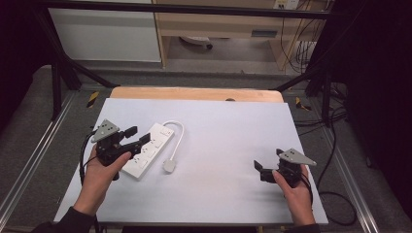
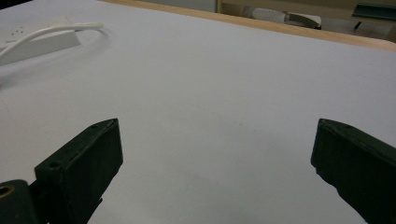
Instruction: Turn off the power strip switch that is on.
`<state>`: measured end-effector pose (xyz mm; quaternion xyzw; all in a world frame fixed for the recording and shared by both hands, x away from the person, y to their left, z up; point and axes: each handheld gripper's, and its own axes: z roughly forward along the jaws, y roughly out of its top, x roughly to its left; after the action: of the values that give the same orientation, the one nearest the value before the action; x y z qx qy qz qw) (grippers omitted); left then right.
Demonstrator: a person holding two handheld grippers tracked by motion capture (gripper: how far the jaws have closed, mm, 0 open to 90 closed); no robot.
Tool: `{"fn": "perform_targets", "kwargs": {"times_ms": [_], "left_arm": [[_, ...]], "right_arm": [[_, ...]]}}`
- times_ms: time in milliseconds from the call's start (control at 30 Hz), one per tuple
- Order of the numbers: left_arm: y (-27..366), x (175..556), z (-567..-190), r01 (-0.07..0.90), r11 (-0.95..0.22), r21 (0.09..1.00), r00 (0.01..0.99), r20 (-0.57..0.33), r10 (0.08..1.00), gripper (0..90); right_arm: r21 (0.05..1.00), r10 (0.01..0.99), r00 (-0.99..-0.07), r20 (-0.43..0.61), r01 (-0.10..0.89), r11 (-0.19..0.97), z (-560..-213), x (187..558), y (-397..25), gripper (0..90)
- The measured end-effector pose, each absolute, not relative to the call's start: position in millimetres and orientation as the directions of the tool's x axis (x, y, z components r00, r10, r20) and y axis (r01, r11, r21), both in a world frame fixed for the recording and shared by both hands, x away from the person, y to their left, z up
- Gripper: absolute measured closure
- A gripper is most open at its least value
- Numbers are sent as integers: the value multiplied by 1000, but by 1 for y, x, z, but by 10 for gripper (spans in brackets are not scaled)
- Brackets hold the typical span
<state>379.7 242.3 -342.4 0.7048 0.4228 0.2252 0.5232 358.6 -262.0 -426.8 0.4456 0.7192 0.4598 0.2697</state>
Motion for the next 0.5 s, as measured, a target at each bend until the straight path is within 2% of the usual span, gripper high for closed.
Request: {"fn": "perform_targets", "kwargs": {"times_ms": [67,100,133,200,233,333,467,500], "left_arm": [[242,381,-342,362,-92,928,541,-128,831,491],[242,382,-342,364,-96,926,544,-128,829,491],[242,384,-342,364,-101,926,550,-126,825,555],[242,386,-342,364,-100,926,561,-132,817,580],[242,387,-342,363,-98,926,567,-136,813,636],[242,391,-342,363,-90,927,573,-145,807,714],[240,396,-344,374,-91,923,580,-157,799,777],[240,397,-345,376,-89,922,580,-160,799,842]], "right_arm": [[901,889,-457,22,394,181,-427,359,-262,27],[901,889,-457,22,394,181,-427,359,-262,27],[902,890,-456,20,392,180,-427,359,-262,28],[902,890,-455,24,393,176,-427,359,-262,29],[902,891,-454,22,393,178,-426,359,-263,30],[901,892,-451,23,396,176,-426,359,-263,31],[900,893,-450,23,397,177,-427,359,-263,32],[900,893,-450,24,397,177,-427,359,-263,33]]}}
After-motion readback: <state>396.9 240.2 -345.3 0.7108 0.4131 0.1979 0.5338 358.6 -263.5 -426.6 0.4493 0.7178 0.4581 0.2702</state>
